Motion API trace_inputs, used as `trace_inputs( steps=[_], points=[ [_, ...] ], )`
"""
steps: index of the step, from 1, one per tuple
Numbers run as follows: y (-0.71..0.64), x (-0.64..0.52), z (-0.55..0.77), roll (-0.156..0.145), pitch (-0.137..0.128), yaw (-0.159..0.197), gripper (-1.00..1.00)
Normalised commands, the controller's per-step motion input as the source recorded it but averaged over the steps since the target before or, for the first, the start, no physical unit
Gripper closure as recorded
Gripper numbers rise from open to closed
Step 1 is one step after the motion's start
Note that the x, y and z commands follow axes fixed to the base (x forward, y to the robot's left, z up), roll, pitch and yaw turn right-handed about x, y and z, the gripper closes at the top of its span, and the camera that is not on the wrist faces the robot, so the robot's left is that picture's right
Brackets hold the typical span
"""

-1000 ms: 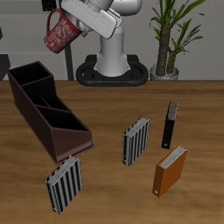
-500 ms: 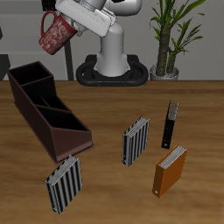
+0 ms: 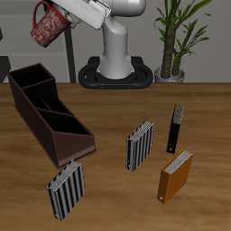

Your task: Place the red mug into the right desk caddy's right compartment

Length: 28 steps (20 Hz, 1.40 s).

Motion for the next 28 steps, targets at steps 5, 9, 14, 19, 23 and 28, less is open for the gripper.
trace_inputs(
  steps=[5,9,14,19,23,28],
  points=[
    [-0.04,-0.08,-0.02,-0.001,-0.04,0.019,1.0],
    [-0.04,0.03,-0.04,-0.006,-0.027,0.003,1.0],
    [-0.1,0.03,-0.16,-0.005,0.018,-0.006,1.0],
    [-0.13,-0.07,-0.2,-0.032,0.02,-0.052,1.0],
    [-0.01,-0.06,-0.16,-0.005,0.005,-0.027,1.0],
    [-0.05,-0.04,-0.12,-0.005,-0.002,-0.003,1.0]
  ],
)
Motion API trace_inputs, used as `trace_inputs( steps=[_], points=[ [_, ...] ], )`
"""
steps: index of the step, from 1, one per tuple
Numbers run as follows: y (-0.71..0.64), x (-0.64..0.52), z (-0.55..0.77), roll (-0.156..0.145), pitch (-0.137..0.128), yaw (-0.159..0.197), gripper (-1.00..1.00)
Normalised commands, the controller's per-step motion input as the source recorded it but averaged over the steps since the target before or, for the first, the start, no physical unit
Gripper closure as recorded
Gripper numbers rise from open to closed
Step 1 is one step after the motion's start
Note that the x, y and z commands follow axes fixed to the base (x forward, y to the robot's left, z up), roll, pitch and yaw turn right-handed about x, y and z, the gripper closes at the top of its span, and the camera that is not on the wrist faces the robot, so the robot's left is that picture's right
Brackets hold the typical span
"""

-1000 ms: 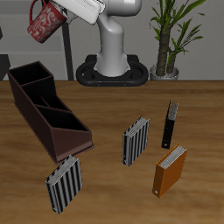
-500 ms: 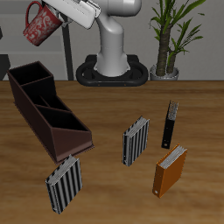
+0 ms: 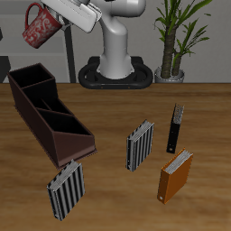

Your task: Place the red mug into the right desk caddy's right compartment

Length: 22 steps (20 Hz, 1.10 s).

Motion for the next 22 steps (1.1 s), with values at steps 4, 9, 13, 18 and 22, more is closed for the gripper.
trace_inputs(
  steps=[4,9,13,18,22],
  points=[
    [-0.09,0.11,-0.22,-0.012,0.035,-0.001,1.0],
    [0.0,0.11,-0.19,0.004,0.033,-0.003,1.0],
    [0.08,0.08,-0.21,0.018,0.036,-0.01,1.0],
    [0.01,-0.02,-0.16,0.001,0.015,-0.02,1.0],
    [-0.13,0.0,-0.18,-0.022,0.012,-0.008,1.0]
  ],
)
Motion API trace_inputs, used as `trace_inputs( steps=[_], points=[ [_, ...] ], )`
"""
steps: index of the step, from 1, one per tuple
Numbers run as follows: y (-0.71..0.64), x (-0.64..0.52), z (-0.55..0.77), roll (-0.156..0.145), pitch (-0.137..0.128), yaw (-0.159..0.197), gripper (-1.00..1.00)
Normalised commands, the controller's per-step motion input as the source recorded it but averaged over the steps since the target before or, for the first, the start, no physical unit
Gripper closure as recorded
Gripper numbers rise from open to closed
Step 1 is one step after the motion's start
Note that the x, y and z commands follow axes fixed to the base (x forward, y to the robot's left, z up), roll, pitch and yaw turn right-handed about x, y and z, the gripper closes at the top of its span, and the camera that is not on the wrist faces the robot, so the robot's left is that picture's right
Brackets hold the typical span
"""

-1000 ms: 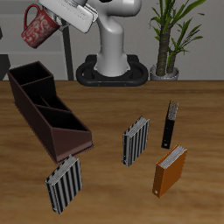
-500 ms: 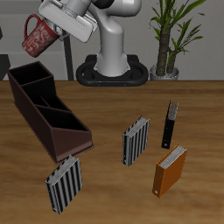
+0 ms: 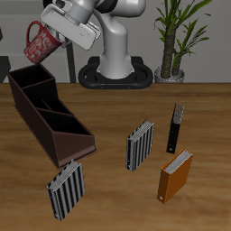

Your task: Place the red mug into the right desk caddy's right compartment

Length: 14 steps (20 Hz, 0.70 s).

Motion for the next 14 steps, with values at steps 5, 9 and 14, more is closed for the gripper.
trace_inputs(
  steps=[5,9,14],
  points=[
    [-0.11,0.05,-0.18,-0.015,0.036,-0.016,1.0],
    [-0.14,0.12,-0.26,-0.006,0.051,-0.008,1.0],
    [0.02,0.07,-0.18,0.013,0.022,-0.007,1.0]
  ],
)
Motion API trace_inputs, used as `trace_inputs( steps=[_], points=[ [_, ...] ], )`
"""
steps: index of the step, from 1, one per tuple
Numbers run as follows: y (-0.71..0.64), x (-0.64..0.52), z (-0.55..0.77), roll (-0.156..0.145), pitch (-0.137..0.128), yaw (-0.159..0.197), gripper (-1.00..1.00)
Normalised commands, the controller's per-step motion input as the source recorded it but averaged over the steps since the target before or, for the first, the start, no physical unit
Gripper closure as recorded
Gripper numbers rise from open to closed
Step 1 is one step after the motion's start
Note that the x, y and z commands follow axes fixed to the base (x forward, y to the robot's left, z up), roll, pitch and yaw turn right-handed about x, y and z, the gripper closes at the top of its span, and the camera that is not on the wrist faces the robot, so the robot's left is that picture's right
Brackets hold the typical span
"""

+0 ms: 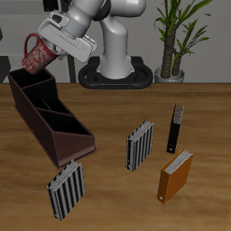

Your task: Place the red mug into the right desk caddy's right compartment

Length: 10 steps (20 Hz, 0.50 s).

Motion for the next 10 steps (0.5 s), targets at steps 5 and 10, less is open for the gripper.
trace_inputs(
  steps=[5,10],
  points=[
    [-0.02,0.0,-0.18,-0.001,0.03,-0.02,1.0],
    [-0.03,-0.05,-0.11,-0.011,0.008,-0.002,1.0]
  ],
)
